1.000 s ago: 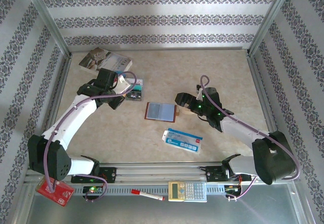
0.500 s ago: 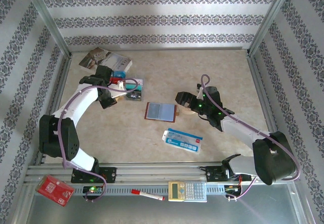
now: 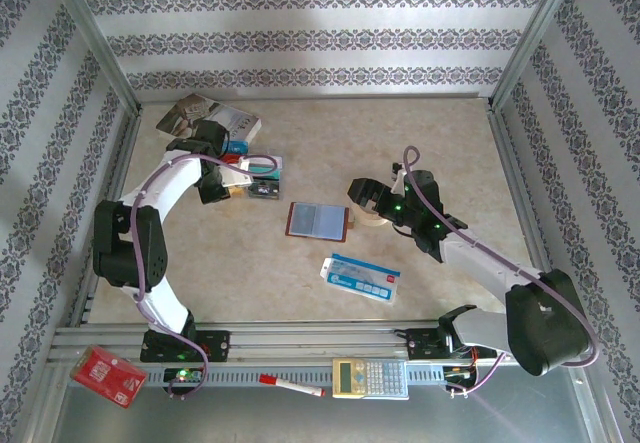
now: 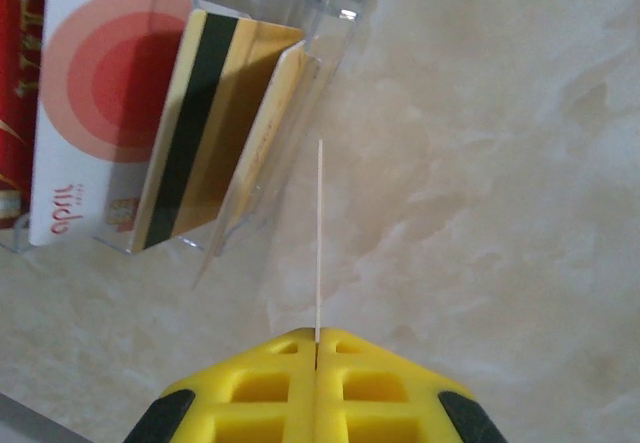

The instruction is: Take the credit cards out of the card holder

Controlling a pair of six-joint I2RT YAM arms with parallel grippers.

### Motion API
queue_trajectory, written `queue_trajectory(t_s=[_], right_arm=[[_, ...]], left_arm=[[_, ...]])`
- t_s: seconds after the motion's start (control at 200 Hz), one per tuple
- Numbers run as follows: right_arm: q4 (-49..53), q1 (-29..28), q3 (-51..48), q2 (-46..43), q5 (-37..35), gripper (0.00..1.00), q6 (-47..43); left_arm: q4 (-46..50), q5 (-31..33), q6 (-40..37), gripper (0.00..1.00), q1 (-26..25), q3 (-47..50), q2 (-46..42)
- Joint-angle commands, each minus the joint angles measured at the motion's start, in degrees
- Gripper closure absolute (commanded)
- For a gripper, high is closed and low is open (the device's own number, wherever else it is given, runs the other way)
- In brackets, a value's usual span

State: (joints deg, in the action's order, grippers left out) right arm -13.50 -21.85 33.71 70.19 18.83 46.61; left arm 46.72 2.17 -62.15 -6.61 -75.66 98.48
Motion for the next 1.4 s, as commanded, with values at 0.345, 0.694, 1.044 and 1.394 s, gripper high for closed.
queue_trajectory(t_s=[0.345, 0.694, 1.044, 1.394], right_arm=[[0.6, 0.6, -0.8, -1.3, -1.2, 0.02, 1.8], [0.7, 0.0, 0.9, 1.1, -1.0, 0.02, 2.6], [1.5, -0.2, 1.7, 2.1, -1.3, 0.02, 2.9], [1.8, -0.9, 2.8, 3.8, -1.3, 0.02, 3.7]], left_arm=[[-2.5, -6.9, -12.2, 1.0, 2.5, -5.8, 4.7], [-0.5, -13.5, -13.5, 1.0, 3.5, -8.3, 5.9], [1.0, -15.8, -16.7, 1.0, 5.4, -9.9, 9.3], [4.8, -21.0, -16.9, 1.0, 6.2, -13.5, 11.6]])
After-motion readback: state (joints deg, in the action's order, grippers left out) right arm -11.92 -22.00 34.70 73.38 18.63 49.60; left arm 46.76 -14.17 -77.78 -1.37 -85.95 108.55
